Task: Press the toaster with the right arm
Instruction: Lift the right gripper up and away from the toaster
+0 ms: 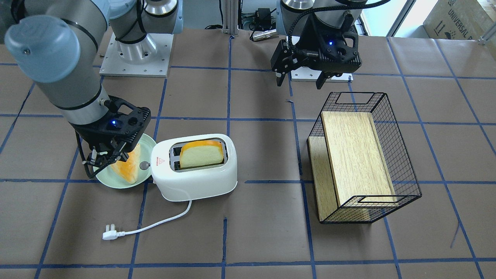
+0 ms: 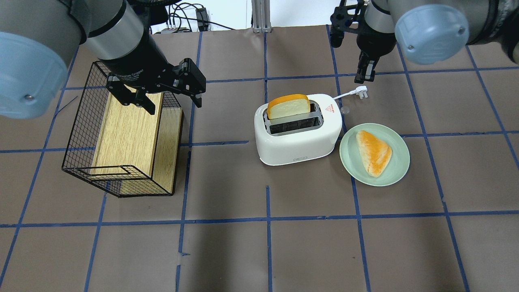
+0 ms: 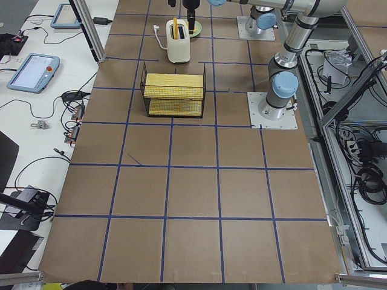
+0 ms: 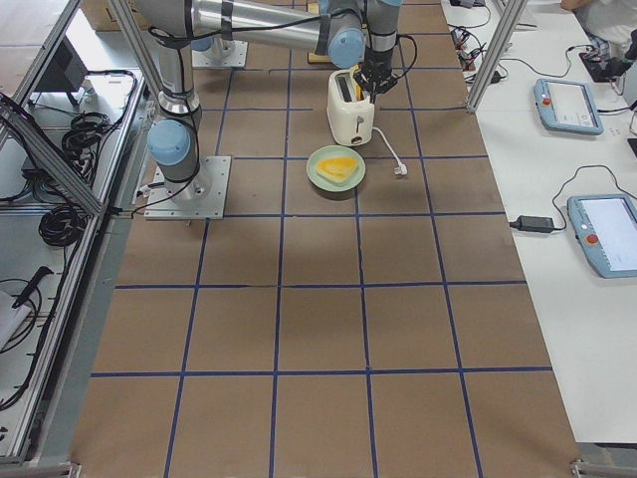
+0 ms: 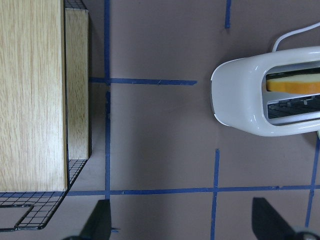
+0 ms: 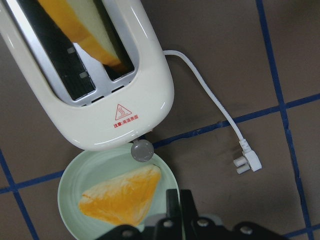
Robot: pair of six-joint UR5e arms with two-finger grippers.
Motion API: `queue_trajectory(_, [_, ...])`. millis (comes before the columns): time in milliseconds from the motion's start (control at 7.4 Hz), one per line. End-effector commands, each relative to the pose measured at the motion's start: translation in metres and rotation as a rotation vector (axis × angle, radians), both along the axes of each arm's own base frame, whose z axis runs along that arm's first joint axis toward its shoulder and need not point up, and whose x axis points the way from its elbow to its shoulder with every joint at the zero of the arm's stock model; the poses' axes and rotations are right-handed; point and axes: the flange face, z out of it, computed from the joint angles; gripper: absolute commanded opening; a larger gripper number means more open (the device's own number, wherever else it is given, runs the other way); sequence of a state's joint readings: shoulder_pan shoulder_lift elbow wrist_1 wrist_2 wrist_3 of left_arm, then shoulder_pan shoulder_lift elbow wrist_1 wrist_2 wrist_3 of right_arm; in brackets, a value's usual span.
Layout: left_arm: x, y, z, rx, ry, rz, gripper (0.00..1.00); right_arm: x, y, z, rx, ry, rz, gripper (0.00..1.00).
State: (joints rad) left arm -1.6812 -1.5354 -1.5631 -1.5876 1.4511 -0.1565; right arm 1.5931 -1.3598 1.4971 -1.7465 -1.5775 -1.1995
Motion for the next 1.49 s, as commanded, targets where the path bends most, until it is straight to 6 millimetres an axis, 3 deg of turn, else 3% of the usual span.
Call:
queue_trajectory(0, [0.000, 0.000, 0.000, 0.000, 0.000, 0.000, 1.00, 0.001, 0.026, 0.040, -0.006, -0.021, -0.297, 0.16])
queue_trajectory(270, [0.000, 0.000, 0.000, 0.000, 0.000, 0.000, 1.00, -0.008, 0.025, 0.059, -0.020, -0.047, -0.564, 0.23])
queue_trajectory(541, [0.000, 0.000, 0.000, 0.000, 0.000, 0.000, 1.00, -0.007, 0.031, 0.061, 0.025, -0.054, -0.793, 0.30])
queue_trajectory(676, [0.000, 0.000, 0.000, 0.000, 0.000, 0.000, 1.00, -0.007, 0.041, 0.066, 0.078, -0.032, -0.958, 0.48])
queue_trajectory(811, [0.000, 0.000, 0.000, 0.000, 0.000, 0.000, 1.00, -0.008, 0.049, 0.066, 0.119, 0.008, -1.088, 0.78])
queue_trajectory(946, [0.000, 0.000, 0.000, 0.000, 0.000, 0.000, 1.00, -0.009, 0.047, 0.071, 0.108, 0.006, -1.097, 0.87])
queue_trajectory(1351, [0.000, 0.000, 0.000, 0.000, 0.000, 0.000, 1.00, -0.008, 0.043, 0.074, 0.103, -0.013, -1.092, 0.91])
